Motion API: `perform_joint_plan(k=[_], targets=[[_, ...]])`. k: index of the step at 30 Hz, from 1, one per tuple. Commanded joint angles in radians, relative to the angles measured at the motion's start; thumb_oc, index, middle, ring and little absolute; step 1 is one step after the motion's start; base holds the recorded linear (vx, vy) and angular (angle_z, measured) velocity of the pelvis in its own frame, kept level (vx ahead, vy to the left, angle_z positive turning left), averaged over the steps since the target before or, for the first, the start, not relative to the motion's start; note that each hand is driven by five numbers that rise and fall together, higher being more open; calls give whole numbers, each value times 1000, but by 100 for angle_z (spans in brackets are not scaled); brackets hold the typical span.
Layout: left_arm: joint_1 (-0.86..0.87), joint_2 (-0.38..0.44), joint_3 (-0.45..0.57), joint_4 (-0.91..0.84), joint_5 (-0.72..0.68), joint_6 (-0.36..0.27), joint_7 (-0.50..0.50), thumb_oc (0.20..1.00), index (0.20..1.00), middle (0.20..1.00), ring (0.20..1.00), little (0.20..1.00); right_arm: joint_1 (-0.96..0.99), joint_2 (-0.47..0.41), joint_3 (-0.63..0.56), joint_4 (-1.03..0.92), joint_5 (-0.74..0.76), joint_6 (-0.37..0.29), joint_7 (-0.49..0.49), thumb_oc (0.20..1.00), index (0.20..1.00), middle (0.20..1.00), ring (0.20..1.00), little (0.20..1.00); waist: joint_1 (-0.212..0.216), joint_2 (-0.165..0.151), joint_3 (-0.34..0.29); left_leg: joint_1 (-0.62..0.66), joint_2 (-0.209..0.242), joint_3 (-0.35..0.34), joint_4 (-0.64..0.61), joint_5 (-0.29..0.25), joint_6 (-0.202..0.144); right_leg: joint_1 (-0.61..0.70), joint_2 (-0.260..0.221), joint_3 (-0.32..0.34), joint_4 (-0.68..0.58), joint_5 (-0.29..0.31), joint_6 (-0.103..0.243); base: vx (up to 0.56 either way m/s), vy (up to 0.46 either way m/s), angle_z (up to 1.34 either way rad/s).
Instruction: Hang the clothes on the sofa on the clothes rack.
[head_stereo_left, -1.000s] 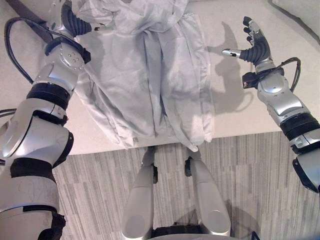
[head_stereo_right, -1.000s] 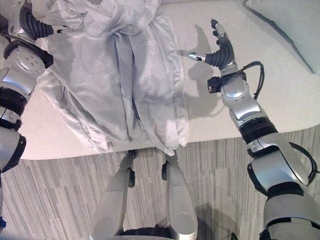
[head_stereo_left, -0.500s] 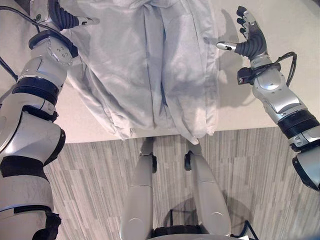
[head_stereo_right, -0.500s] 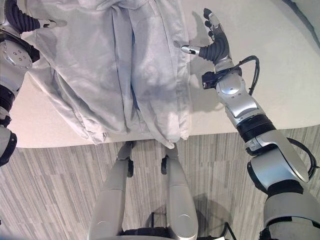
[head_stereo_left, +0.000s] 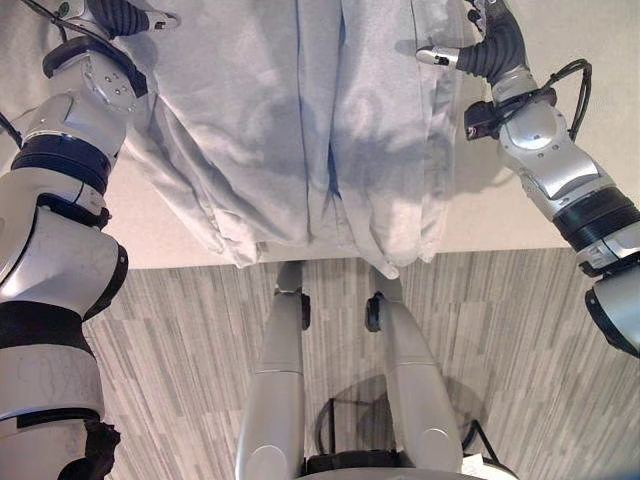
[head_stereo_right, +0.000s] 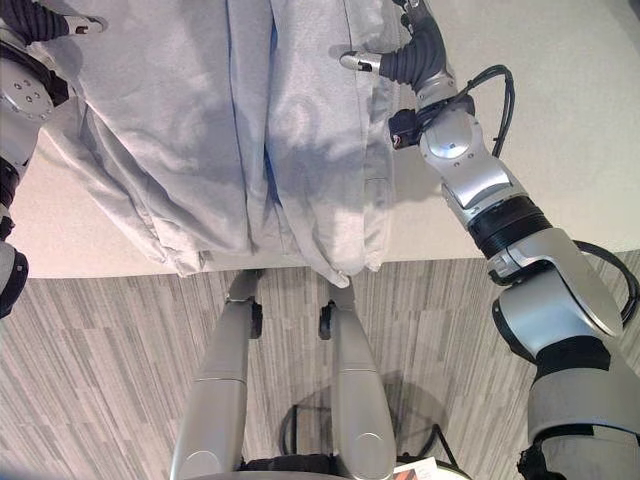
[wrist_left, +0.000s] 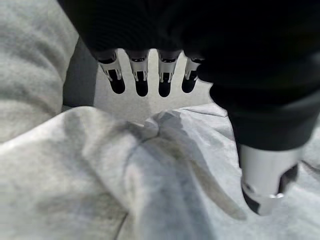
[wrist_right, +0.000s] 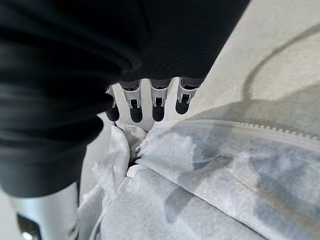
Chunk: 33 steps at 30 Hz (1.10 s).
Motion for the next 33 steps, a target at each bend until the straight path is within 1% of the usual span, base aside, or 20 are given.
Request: perform_joint_plan(k=[1, 2, 6, 7, 9, 12, 13, 14, 15, 17, 21, 22, 23, 24, 26, 29, 30, 31, 33], targets=[[-60, 41, -21, 7, -24, 0, 12, 1000, 1000, 1000, 1000, 1000, -23, 1, -47, 10, 35, -42, -22, 1000, 1000, 1000, 1000, 1000, 43, 27, -17, 176, 29, 31, -298, 124, -9, 154, -48, -15, 3, -107, 151, 5, 8, 4], [-66, 40, -26, 6, -26, 1, 10, 1000, 1000, 1000, 1000, 1000, -31, 4, -41, 19, 36, -39, -22, 1000, 1000, 1000, 1000, 1000, 42, 26, -17, 169, 25, 29, -299, 131, -9, 148, -50, -17, 3, -103, 151, 1, 6, 5], [-71, 41, -32, 7, -27, 0, 8, 1000, 1000, 1000, 1000, 1000, -43, 5, -34, 34, 39, -38, -20, 1000, 1000, 1000, 1000, 1000, 42, 28, -17, 165, 24, 27, -299, 132, -8, 145, -50, -19, 3, -103, 150, 0, 1, 4], [-72, 43, -49, 11, -23, 3, 4, 1000, 1000, 1000, 1000, 1000, -61, 17, -13, 67, 42, -28, -22, 1000, 1000, 1000, 1000, 1000, 52, 30, -17, 163, 27, 28, -302, 127, -9, 140, -48, -23, 3, -106, 150, 0, 0, 0], [-75, 46, -52, 12, -23, 3, 3, 1000, 1000, 1000, 1000, 1000, -66, 20, -9, 75, 43, -25, -22, 1000, 1000, 1000, 1000, 1000, 49, 30, -17, 154, 23, 26, -302, 133, -8, 131, -50, -25, 3, -103, 150, 0, 0, 0], [-64, 42, -55, 8, -31, 7, 0, 1000, 1000, 1000, 1000, 1000, -66, 36, 5, 100, 49, -13, -20, 1000, 1000, 1000, 1000, 1000, 52, 33, -17, 142, 19, 20, -287, 121, -5, 128, -49, -28, 3, -108, 147, 0, 0, 0], [-65, 42, -55, 6, -32, 7, 1, 1000, 1000, 1000, 1000, 1000, -72, 38, 5, 106, 52, -12, -21, 1000, 1000, 1000, 1000, 1000, 51, 33, -17, 132, 15, 18, -286, 127, -5, 121, -52, -29, 3, -105, 147, 0, 0, 0], [-60, 36, -52, 5, -33, 8, -1, 1000, 1000, 1000, 1000, 1000, -74, 44, 9, 113, 56, -9, -19, 1000, 1000, 1000, 1000, 1000, 55, 35, -17, 135, 17, 16, -284, 120, -5, 123, -50, -28, 3, -108, 146, 0, 0, 0], [-61, 32, -52, 2, -40, 7, -3, 1000, 1000, 1000, 1000, 1000, -87, 50, 15, 123, 59, -2, -18, 1000, 1000, 1000, 1000, 1000, 56, 37, -17, 127, 14, 15, -284, 125, -4, 115, -53, -29, 3, -106, 145, 0, 0, 0], [-54, 23, -53, 1, -41, 9, -6, 1000, 1000, 1000, 1000, 1000, -101, 62, 29, 151, 58, 8, -16, 1000, 1000, 1000, 1000, 1000, 63, 41, -17, 127, 15, 15, -282, 120, -5, 117, -51, -31, 3, -110, 144, 0, 0, 0], [-63, 0, -79, 16, -43, 10, -18, 1000, 1000, 1000, 1000, 1000, -154, 91, 78, 260, 54, 48, -8, 1000, 1000, 1000, 1000, 1000, 74, 46, -17, 119, 11, 10, -283, 122, -5, 112, -52, -35, 3, -110, 144, 0, 0, 0], [-66, 1, -80, 16, -43, 10, -18, 1000, 1000, 1000, 1000, 1000, -158, 91, 78, 261, 54, 47, -7, 1000, 1000, 1000, 1000, 1000, 71, 46, -17, 113, 9, 9, -282, 128, -5, 107, -55, -36, 3, -107, 145, 0, 0, 0], [-74, -11, -101, 38, -44, 12, -23, 1000, 1000, 1000, 1000, 1000, -189, 113, 115, 342, 38, 81, 0, 1000, 1000, 1000, 1000, 1000, 79, 47, -17, 114, 10, 8, -283, 125, -6, 109, -53, -39, 3, -108, 144, 0, 0, 0], [-74, -11, -102, 38, -44, 11, -23, 1000, 1000, 1000, 1000, 1000, -190, 114, 115, 343, 38, 81, 0, 1000, 1000, 1000, 1000, 1000, 79, 48, -17, 114, 10, 8, -283, 125, -6, 108, -53, -39, 3, -108, 143, 0, 0, 0], [-83, -23, -122, 58, -43, 14, -31, 1000, 1000, 1000, 1000, 1000, -228, 142, 168, 425, -29, 124, 6, 1000, 1000, 1000, 1000, 1000, 82, 48, -17, 109, 9, 7, -285, 129, -7, 104, -53, -42, 3, -106, 144, 0, 0, 0], [-83, -23, -122, 58, -43, 14, -31, 1000, 1000, 1000, 1000, 1000, -228, 142, 168, 425, -29, 124, 6, 1000, 1000, 1000, 1000, 1000, 82, 48, -17, 109, 9, 7, -285, 129, -7, 104, -53, -42, 3, -106, 144, 0, 0, 0], [-87, -31, -135, 68, -42, 18, -31, 1000, 1000, 1000, 1000, 1000, -245, 169, 205, 476, -79, 153, 15, 1000, 1000, 1000, 1000, 1000, 85, 48, -17, 106, 8, 5, -287, 131, -7, 102, -52, -43, 3, -106, 142, -8, -15, 3], [-95, -58, -151, 86, -36, 20, -37, 1000, 1000, 1000, 1000, 1000, -258, 233, 270, 585, -160, 192, 48, 1000, 1000, 1000, 1000, 1000, 93, 50, -17, 106, 5, 0, -290, 136, -6, 104, -50, -45, 3, -108, 140, 0, 0, 0], [-96, -69, -154, 91, -37, 20, -43, 1000, 1000, 1000, 1000, 1000, -252, 255, 294, 618, -185, 202, 67, 1000, 1000, 1000, 1000, 1000, 96, 51, -17, 104, 4, -4, -289, 137, -5, 104, -49, -46, 3, -109, 138, -2, -4, 2]])
